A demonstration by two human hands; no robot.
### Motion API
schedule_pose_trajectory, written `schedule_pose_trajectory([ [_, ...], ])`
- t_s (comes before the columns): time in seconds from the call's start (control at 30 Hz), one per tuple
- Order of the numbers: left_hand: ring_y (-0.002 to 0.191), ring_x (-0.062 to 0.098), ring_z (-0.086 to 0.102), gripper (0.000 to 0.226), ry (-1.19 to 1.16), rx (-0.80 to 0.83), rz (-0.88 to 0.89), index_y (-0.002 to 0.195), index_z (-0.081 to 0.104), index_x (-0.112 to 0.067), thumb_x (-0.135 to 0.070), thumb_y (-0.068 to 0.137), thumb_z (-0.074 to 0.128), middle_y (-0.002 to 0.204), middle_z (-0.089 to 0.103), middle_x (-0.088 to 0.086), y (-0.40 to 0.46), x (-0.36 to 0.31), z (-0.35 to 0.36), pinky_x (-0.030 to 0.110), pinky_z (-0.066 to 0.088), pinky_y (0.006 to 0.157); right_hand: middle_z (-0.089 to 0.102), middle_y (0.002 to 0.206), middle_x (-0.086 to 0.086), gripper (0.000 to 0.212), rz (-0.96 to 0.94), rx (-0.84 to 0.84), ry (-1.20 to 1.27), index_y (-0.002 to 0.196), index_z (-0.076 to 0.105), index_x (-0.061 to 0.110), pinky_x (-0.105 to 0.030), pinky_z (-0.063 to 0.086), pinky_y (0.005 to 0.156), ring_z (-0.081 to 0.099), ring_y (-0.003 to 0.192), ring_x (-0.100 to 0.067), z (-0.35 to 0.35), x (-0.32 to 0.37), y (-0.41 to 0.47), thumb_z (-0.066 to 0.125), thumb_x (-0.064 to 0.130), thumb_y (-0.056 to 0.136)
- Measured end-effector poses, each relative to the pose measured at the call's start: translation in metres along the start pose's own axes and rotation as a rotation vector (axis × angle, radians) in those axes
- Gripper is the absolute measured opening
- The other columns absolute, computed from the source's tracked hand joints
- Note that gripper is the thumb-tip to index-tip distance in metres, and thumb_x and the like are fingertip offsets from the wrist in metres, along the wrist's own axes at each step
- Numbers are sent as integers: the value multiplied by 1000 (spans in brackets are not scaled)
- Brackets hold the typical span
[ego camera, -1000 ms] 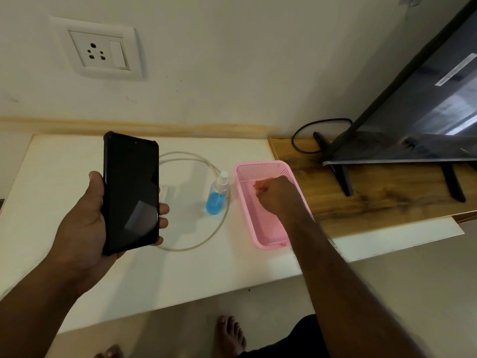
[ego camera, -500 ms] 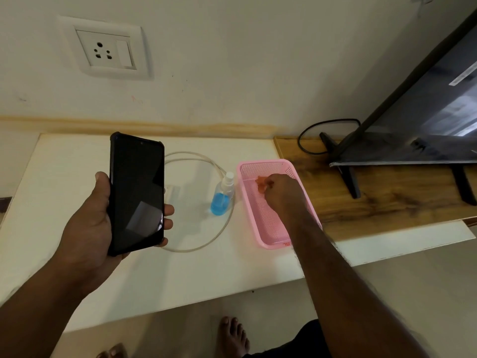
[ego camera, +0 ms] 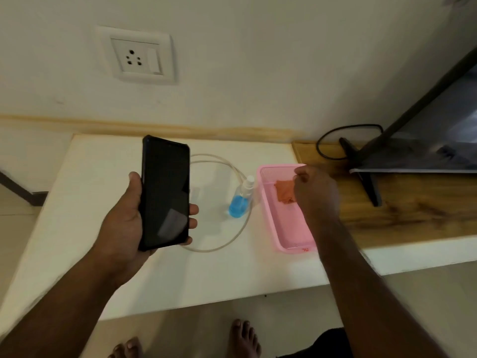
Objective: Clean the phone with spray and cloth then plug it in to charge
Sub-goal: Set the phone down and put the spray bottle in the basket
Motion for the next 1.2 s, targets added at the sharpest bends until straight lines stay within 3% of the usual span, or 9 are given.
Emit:
schedule_pose_trajectory([
  [0.23,98,46,69,77,-134,79,-17,128,65,-16,-72,94,26,118,68,32,-6,-5,7,54,61,75,67,87,16,17,-312,-370,442,103,70,25,-7,44,65,61,74,0,-77,84,-70,55,32,99],
  [0.4,101,44,69,75,-164,101,-23,127,67,-18,-71,95,25,121,68,29,-10,-8,6,56,59,84,63,75,25,12,-403,-113,589,96,62,36,-6,46,58,63,77,2,-52,135,-148,53,44,97],
  [0.57,103,34,73,61,-113,-63,-43,112,75,-30,-69,95,31,117,74,12,-15,-6,-5,49,62,78,70,110,10,57,-48,413,869,123,61,32,-41,60,84,67,101,-10,21,147,-168,46,69,83],
  [0.63,99,29,75,59,-66,-69,-55,103,78,-35,-69,95,30,113,77,7,-18,-5,-4,42,63,71,69,117,9,66,-32,505,944,131,57,34,-37,60,85,66,108,-12,35,155,-168,43,75,81],
  [0.73,90,24,77,58,12,-84,-65,95,79,-40,-68,97,28,104,79,3,-19,-1,-3,35,62,63,70,107,20,54,-61,523,1014,127,57,41,-15,56,69,67,100,1,42,162,-167,45,72,84],
  [0.87,89,7,75,56,266,-128,-40,85,76,-54,-68,98,23,97,79,-13,-14,3,-4,32,59,77,70,106,22,55,-26,525,986,120,61,44,-12,54,71,66,100,4,50,153,-165,45,78,81],
  [1.0,74,4,73,55,445,-177,-26,83,76,-49,-55,104,26,86,78,-12,-8,5,-7,20,53,55,68,88,31,32,82,521,979,87,63,60,-6,50,60,63,88,13,55,139,-161,42,82,74],
  [1.13,53,15,68,49,432,-242,-77,79,77,-21,-42,101,37,70,73,1,-6,11,-15,25,51,46,71,94,-1,65,184,545,928,86,67,41,-40,60,82,68,93,-20,67,120,-162,42,95,60],
  [1.2,51,17,69,49,445,-268,-114,84,75,-18,-45,101,38,67,73,3,-6,16,-17,27,53,45,70,93,-4,66,188,554,888,81,65,46,-42,59,85,68,94,-23,69,116,-163,39,99,53],
])
Point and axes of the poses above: each hand's wrist, its own y-axis towards the middle knuckle, its own z-axis out of the palm, x = y × z, the point moved 8 cm from there along y, towards the middle knuckle
